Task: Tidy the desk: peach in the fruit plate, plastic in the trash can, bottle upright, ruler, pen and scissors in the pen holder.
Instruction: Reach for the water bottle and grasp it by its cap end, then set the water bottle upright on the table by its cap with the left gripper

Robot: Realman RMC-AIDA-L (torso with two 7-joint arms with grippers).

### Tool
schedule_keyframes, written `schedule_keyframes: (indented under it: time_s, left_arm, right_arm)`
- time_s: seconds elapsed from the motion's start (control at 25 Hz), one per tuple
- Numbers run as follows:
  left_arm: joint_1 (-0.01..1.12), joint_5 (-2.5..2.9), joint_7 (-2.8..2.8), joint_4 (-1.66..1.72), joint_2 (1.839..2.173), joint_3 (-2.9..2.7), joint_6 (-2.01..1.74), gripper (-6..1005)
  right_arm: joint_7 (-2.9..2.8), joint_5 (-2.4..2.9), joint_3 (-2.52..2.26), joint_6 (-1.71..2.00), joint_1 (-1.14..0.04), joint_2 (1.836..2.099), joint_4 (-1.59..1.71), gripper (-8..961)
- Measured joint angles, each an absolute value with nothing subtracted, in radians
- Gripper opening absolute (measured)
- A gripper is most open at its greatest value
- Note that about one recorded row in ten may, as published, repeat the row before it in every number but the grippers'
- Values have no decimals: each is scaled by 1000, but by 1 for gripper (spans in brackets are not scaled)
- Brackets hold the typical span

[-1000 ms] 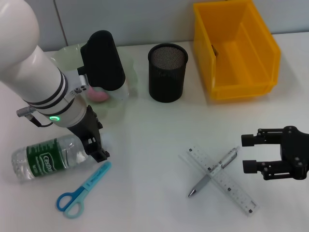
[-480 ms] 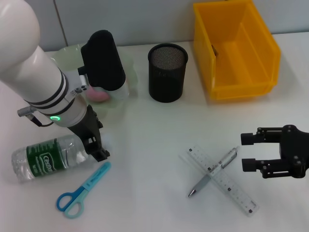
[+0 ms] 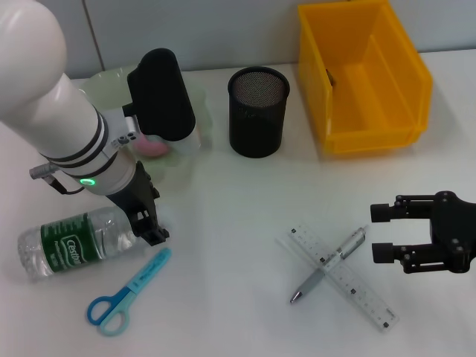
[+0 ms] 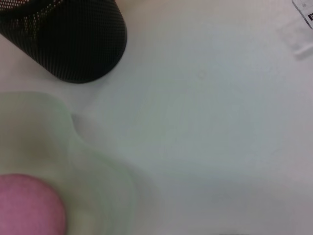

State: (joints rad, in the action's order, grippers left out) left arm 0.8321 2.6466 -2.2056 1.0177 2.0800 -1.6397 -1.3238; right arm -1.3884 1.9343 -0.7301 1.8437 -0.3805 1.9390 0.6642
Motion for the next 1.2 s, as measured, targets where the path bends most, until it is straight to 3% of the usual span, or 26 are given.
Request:
schedule_keyframes:
  time_s: [0.24, 0.44, 1.2]
  left_arm:
    - [833, 2647, -2197, 1014, 2080, -1644, -1318, 701]
    - [839, 2648, -2195, 1003, 2080, -1644, -1316, 485]
    - [845, 2642, -2197, 1019, 2080, -1639, -1324, 443]
  right_arm:
    - [-1393, 1934, -730, 1843, -381, 1939, 666, 724]
    - [-1393, 1934, -729, 1840, -383, 1939, 667, 724]
    - [-1393, 1933, -729, 1830, -392, 1936, 664, 724]
